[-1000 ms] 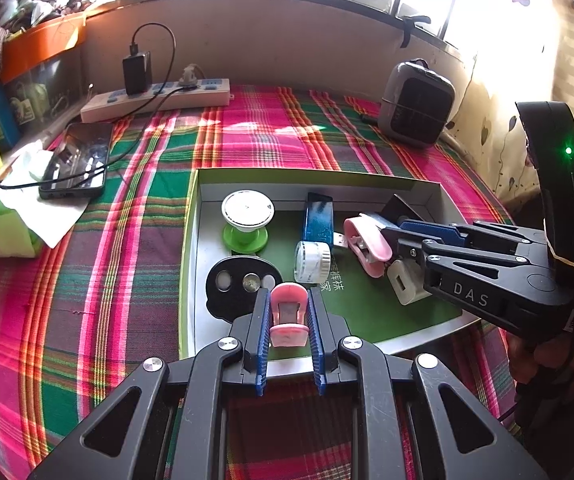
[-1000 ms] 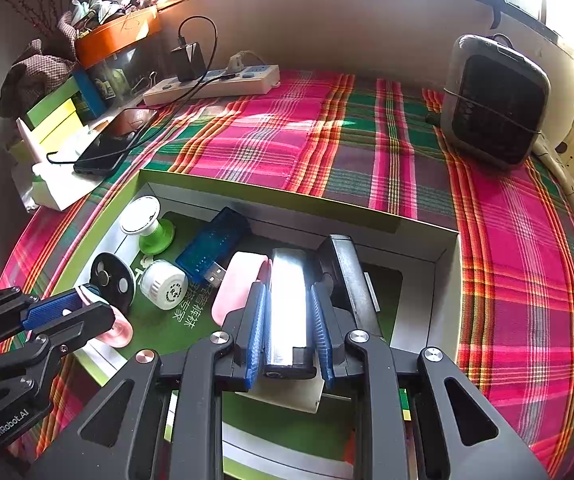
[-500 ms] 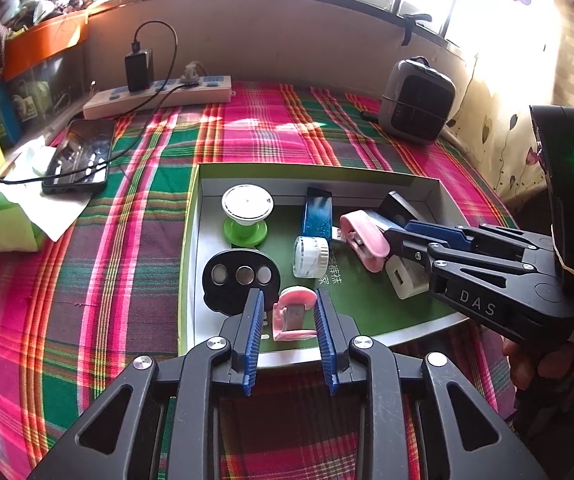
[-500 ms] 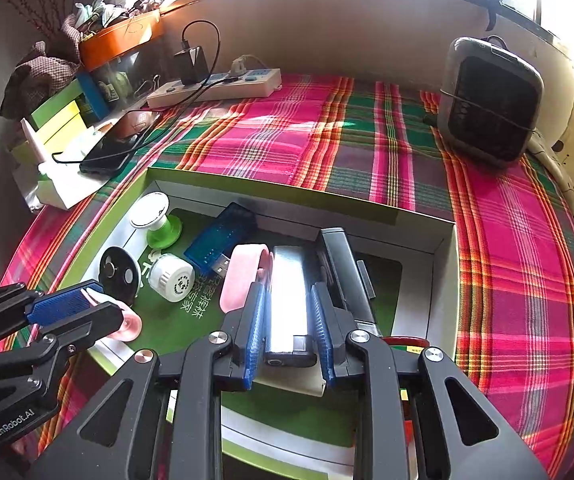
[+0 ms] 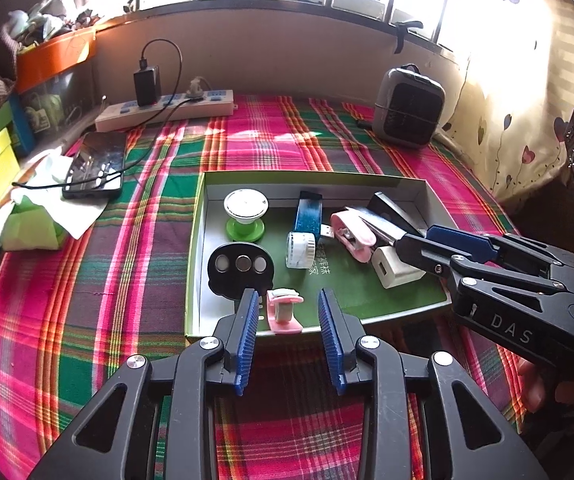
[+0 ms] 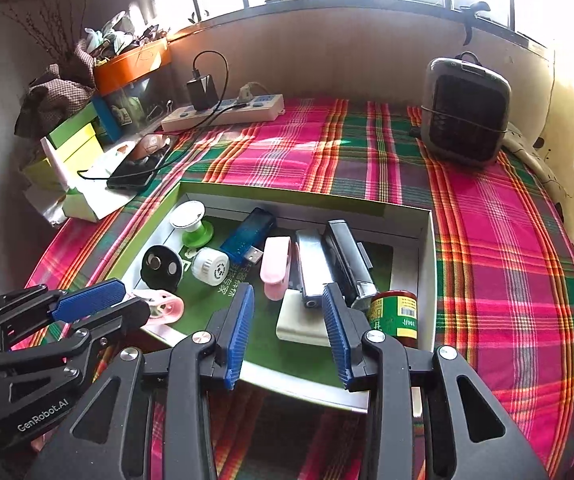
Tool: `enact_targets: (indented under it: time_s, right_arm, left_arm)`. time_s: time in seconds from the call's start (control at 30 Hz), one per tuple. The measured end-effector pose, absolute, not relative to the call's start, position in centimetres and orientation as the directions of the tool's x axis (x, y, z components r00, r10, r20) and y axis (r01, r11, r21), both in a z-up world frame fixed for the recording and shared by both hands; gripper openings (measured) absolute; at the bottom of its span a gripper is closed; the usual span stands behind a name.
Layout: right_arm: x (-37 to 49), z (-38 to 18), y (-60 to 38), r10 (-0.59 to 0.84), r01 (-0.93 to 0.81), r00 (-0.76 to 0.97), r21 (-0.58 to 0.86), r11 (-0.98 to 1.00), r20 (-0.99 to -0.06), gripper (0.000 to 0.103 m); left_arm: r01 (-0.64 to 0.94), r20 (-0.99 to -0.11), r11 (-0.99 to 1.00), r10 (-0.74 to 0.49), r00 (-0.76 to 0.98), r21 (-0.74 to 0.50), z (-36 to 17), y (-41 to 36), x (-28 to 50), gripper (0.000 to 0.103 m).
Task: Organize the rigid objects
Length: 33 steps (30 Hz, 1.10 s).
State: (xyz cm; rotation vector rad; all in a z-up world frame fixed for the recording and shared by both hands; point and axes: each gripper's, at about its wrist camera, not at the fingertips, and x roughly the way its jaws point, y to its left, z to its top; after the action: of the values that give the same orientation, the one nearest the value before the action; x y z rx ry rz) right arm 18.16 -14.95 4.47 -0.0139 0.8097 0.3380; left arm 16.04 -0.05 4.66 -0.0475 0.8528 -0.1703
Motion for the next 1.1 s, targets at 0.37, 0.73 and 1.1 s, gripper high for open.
enact_targets:
  time_s: [0.37,0.73,1.1]
  right_arm:
    - [12.9,5.1,-14.8,0.242,-0.264,0.690,0.075,0.962,-0.682,0.037]
    - [10.1,1.4,-14.4,0.213,-0.243,0.642,0.068,0.968,-0.737,0.039]
    - [8.4,0.5,-14.9,0.159,-0.190,0.649,0.044,0.981,-0.744,0.044]
  left_arm:
    - [0.103,-0.735,0.993,-0.117,0.668,-0.064,4.9,-0.8,12.7,0.030]
    - [0.076,-0.771,0.996,-0.080,0.632,-0.041,2.5,-0.9,10.2,0.030]
    - [0.075,-0.785,0.997,-0.066,0.616,-0.024,0.9,-1.5,9.1,0.030]
